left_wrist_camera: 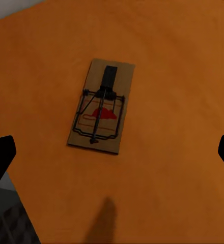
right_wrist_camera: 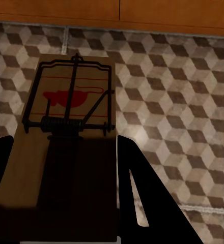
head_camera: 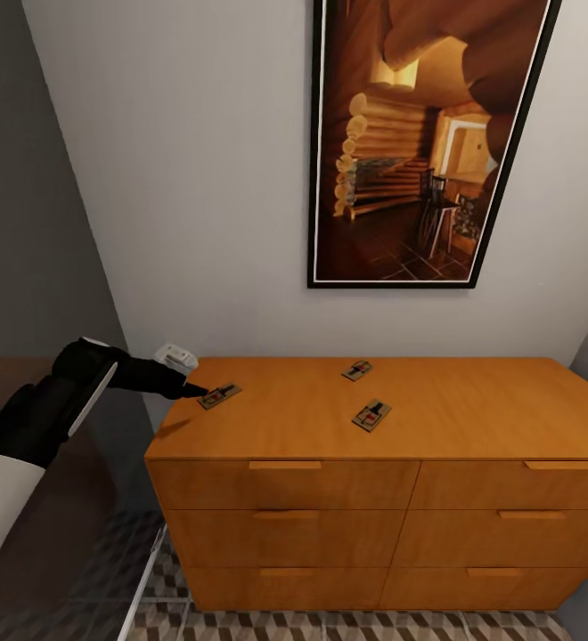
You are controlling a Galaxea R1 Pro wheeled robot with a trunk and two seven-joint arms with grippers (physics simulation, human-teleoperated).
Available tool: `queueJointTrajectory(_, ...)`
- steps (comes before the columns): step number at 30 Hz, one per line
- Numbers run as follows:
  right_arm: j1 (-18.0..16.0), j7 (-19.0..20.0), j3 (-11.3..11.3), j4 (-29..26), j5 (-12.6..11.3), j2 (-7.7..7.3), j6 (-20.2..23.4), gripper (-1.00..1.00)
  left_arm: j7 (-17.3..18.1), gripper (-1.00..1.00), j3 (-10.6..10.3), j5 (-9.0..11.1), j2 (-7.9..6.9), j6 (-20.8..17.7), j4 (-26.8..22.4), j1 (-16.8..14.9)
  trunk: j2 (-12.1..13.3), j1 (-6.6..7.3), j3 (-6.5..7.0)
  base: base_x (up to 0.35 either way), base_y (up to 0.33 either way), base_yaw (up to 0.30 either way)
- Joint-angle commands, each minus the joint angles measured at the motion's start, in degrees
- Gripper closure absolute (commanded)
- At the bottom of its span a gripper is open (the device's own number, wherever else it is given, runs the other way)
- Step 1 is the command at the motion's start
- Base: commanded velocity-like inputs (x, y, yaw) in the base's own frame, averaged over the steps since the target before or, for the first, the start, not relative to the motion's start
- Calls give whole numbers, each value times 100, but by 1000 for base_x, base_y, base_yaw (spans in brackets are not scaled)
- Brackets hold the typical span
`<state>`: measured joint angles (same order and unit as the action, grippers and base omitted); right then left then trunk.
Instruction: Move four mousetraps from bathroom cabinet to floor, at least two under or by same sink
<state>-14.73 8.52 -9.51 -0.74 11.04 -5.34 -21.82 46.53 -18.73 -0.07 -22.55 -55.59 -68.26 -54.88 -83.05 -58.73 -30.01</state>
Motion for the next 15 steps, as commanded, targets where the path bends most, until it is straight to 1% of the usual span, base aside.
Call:
queueJointTrajectory(1, -3, 27, -51, 4, 30, -2, -16, 100, 14, -100, -8, -2, -4, -30, -3, -6, -3, 0, -6, 0, 0, 0)
queueJointTrajectory(6, -3, 27, -51, 4, 30, 4, -15, 100, 14, -100, -8, -2, -4, -15, -3, -5, -3, 0, -6, 4, 0, 0)
queueJointTrajectory(9, -3, 27, -51, 4, 31, 4, -18, 100, 14, -100, -26, -2, 2, -14, 3, -5, -3, 0, -6, 101, 0, 0)
queueJointTrajectory(10, -3, 27, -51, 4, 30, 5, -17, 100, 14, -100, -43, -2, 2, -14, 7, -5, -3, 0, -6, 155, 0, 0)
queueJointTrajectory(13, -3, 28, -51, 4, 31, 8, -16, 100, 14, -100, -188, -2, 4, -12, 26, -5, -3, 0, -6, 204, 0, 0)
queueJointTrajectory(15, -3, 33, -51, 4, 32, 14, -16, 100, 14, -100, -224, -2, 5, -8, 31, -5, -3, 0, -6, 133, 0, 0)
